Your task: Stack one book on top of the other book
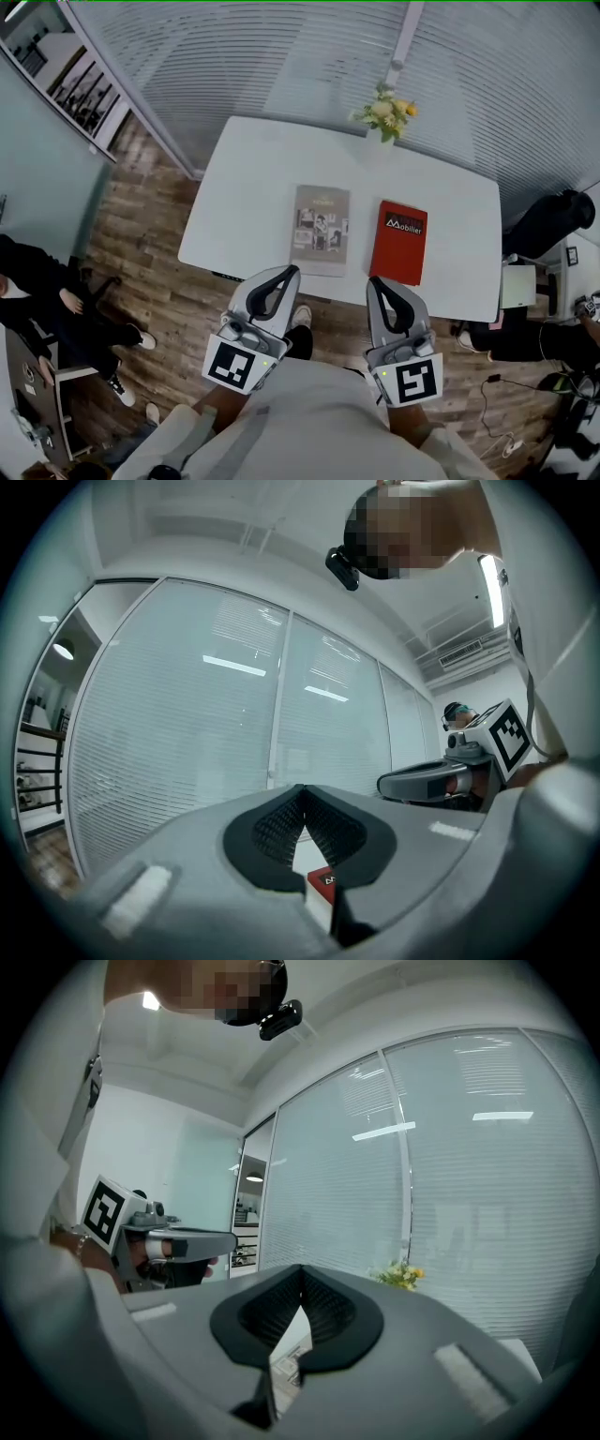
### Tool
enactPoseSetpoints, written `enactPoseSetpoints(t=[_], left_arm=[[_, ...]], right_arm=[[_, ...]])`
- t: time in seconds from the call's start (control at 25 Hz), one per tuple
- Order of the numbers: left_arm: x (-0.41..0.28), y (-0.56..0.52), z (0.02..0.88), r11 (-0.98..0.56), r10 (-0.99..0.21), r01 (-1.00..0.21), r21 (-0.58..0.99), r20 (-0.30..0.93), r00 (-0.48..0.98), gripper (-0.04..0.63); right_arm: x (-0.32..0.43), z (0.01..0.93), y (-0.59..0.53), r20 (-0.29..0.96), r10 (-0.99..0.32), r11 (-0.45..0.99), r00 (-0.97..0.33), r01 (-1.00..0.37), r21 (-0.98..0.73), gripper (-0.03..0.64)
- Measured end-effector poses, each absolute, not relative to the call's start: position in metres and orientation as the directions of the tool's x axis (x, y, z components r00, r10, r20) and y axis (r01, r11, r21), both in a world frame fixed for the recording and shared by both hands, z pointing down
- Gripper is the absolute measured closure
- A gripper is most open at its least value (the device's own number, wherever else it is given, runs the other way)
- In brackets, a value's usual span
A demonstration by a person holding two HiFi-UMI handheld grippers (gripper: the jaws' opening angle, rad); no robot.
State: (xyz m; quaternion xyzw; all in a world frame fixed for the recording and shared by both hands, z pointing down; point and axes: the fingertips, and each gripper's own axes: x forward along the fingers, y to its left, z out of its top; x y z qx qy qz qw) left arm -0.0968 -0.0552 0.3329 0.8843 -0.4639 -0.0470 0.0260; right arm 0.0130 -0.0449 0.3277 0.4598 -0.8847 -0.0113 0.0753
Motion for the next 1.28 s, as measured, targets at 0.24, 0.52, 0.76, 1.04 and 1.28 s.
enactPoseSetpoints(t=[0.24,0.52,0.76,1.04,1.28], left_arm=[[-0.114,-0.1,0.337,-0.574,-0.819,-0.813,0.099,-0.055,0.571,0.597],[-0.124,-0.131,0.341,-0.582,-0.813,-0.807,0.104,-0.06,0.579,0.597],[-0.123,-0.14,0.344,-0.592,-0.806,-0.799,0.107,-0.056,0.59,0.597],[-0.116,-0.142,0.348,-0.589,-0.807,-0.801,0.107,-0.046,0.588,0.598],[-0.11,-0.139,0.358,-0.576,-0.817,-0.81,0.109,-0.039,0.576,0.597]], right_arm=[[-0.003,0.329,-0.09,0.124,-0.823,0.566,-0.555,-0.82,0.088,0.612],[-0.011,0.333,-0.121,0.116,-0.831,0.556,-0.545,-0.821,0.126,0.612],[-0.012,0.333,-0.13,0.114,-0.839,0.543,-0.532,-0.831,0.12,0.612],[-0.007,0.33,-0.132,0.094,-0.845,0.533,-0.526,-0.842,0.084,0.612],[0.005,0.337,-0.128,0.093,-0.836,0.548,-0.541,-0.828,0.117,0.612]])
